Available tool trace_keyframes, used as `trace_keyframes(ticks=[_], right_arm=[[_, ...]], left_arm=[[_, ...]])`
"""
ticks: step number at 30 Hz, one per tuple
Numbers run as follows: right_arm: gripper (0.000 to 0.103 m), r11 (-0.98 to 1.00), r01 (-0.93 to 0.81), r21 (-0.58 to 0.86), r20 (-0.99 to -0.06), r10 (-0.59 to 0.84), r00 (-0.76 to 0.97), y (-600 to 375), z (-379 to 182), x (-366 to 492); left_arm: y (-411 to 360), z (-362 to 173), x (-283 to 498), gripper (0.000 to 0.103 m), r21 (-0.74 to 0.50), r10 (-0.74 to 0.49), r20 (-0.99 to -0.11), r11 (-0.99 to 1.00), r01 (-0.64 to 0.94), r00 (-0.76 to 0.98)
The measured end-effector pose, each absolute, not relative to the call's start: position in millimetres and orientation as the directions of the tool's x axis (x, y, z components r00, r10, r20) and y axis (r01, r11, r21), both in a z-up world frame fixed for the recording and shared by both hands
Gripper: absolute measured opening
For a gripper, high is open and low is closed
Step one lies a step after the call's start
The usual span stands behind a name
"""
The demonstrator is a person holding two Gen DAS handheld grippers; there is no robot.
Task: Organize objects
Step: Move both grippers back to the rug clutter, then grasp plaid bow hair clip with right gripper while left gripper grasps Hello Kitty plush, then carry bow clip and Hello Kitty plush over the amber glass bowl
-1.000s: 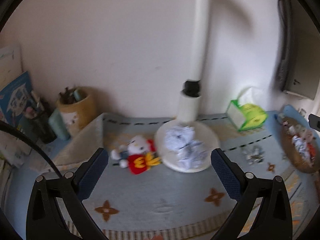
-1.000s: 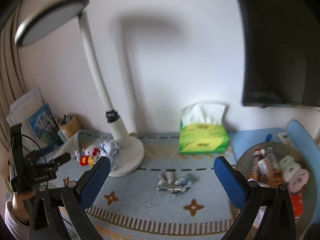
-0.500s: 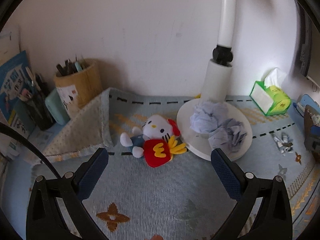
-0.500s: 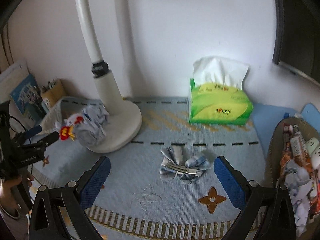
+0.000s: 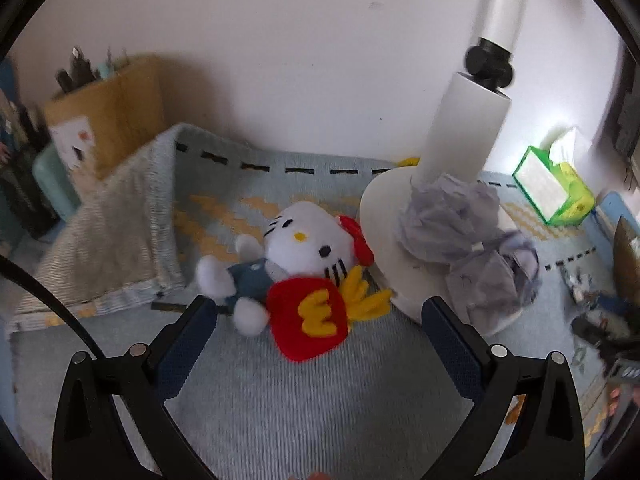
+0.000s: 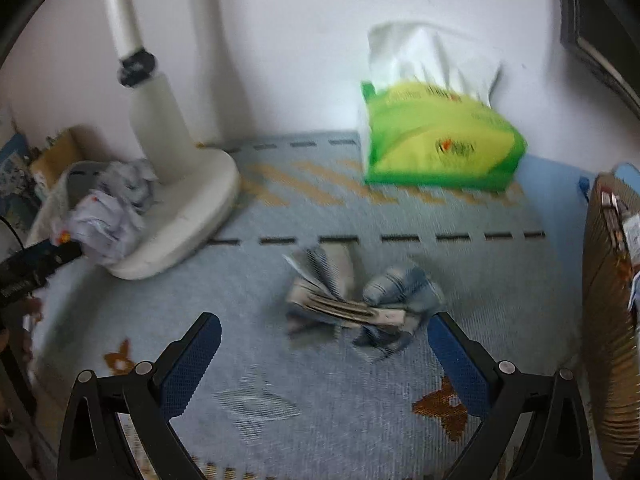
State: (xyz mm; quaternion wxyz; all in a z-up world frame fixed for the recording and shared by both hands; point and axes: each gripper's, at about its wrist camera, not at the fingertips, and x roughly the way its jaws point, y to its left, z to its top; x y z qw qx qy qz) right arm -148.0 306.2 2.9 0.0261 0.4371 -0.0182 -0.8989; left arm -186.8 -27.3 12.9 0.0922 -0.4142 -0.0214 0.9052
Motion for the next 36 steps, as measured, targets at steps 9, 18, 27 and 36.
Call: trace_keyframes(ticks=[9, 18, 27, 36], right_arm=[[0.103, -1.000, 0.028, -0.011, -0.806, -0.008, -0.592, 303.4, -1.1, -154.9], [0.078, -0.999, 0.040, -0.002, -0.797, -0.023, -0.603, 301.3, -1.0, -152.3], [0.043, -0.992, 0.123, 0.033, -0.727, -0.108, -0.678, 297.5, 16.5, -136.2], [0.043, -0.983, 0.123, 0.137, -0.676, -0.183, -0.714, 311.4, 52.4, -105.1]], left_arm=[[-40.3, 7.9, -201.5, 0.103, -0.175, 0.179, -0.763, -0.982, -0.068, -0.622], [-46.3, 12.5, -191.4, 0.061, -0.191, 0.179, -0.747, -0.980, -0.051, -0.641], [-68.3, 23.7, -164.7, 0.061, -0.284, 0.243, -0.696, -0.958, -0.052, -0.675], [-79.1, 85.5, -130.6, 0.061, -0.328, 0.265, -0.605, -0.942, -0.068, -0.751]])
